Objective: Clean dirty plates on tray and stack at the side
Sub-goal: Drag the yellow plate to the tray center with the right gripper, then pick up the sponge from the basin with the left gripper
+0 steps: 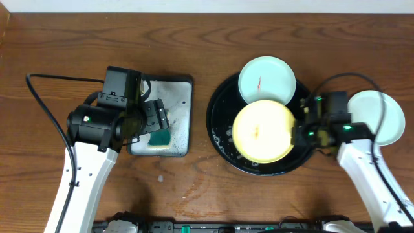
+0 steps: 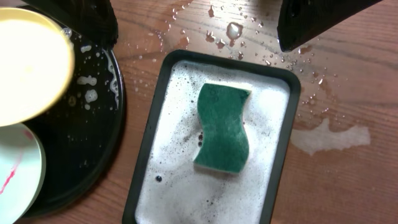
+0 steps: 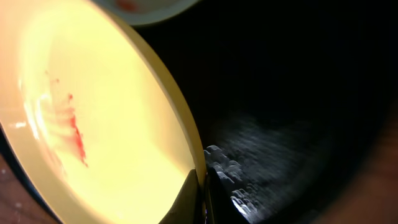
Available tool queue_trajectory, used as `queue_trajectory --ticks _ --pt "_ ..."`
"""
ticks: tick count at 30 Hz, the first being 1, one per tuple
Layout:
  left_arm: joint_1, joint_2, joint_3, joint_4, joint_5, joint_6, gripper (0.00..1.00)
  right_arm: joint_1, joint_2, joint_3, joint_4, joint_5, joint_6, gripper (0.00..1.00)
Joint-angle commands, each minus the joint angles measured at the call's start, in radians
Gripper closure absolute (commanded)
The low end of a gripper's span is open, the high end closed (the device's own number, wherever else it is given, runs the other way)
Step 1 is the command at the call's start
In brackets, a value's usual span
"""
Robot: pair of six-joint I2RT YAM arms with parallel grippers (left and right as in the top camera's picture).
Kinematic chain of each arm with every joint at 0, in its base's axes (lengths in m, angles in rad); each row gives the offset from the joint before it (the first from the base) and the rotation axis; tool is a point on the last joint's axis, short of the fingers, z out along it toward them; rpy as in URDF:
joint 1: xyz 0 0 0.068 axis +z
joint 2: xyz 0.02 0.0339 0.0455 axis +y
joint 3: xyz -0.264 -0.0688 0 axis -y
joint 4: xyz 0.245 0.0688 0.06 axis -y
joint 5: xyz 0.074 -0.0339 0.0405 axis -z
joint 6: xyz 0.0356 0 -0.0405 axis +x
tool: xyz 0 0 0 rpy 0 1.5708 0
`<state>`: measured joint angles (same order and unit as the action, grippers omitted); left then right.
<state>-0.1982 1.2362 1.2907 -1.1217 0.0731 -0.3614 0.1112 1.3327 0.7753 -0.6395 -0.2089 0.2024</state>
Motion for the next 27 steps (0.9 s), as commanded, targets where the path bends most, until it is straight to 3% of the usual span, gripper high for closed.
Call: queue_trajectory --ticks 1,6,7,8,10,19,24,27 --pt "0.003 -0.002 0.003 -0.003 -0.002 0.010 0.17 0.076 0.050 -0.079 0.097 -0.013 0.073 0.99" --pt "0.003 -0.002 0.003 -0.003 -0.002 0.009 0.18 0.146 0.100 -0.134 0.274 0.048 -0.031 0.96" --pt "0.003 -0.002 0.003 -0.003 -0.002 0.010 0.17 0.145 0.100 -0.132 0.283 0.047 -0.031 0.90" --pt "0.003 -0.002 0.003 -0.003 -0.002 0.009 0.17 0.143 0.097 -0.127 0.284 0.047 -0.032 0.76" --pt "0.003 -0.002 0.003 -0.004 -0.001 0.009 0.17 0.143 0.076 -0.107 0.267 0.047 -0.042 0.68" --pt "0.002 0.034 -0.079 -0.009 -0.002 0.008 0.17 0.143 -0.137 0.026 0.090 0.047 -0.063 0.60" --pt "0.002 0.108 -0.254 0.146 -0.002 0.006 0.19 0.143 -0.215 0.026 0.040 0.047 -0.062 0.60" --pt "0.003 0.176 -0.324 0.256 -0.002 0.006 0.27 0.143 -0.220 0.026 0.010 0.042 -0.061 0.61"
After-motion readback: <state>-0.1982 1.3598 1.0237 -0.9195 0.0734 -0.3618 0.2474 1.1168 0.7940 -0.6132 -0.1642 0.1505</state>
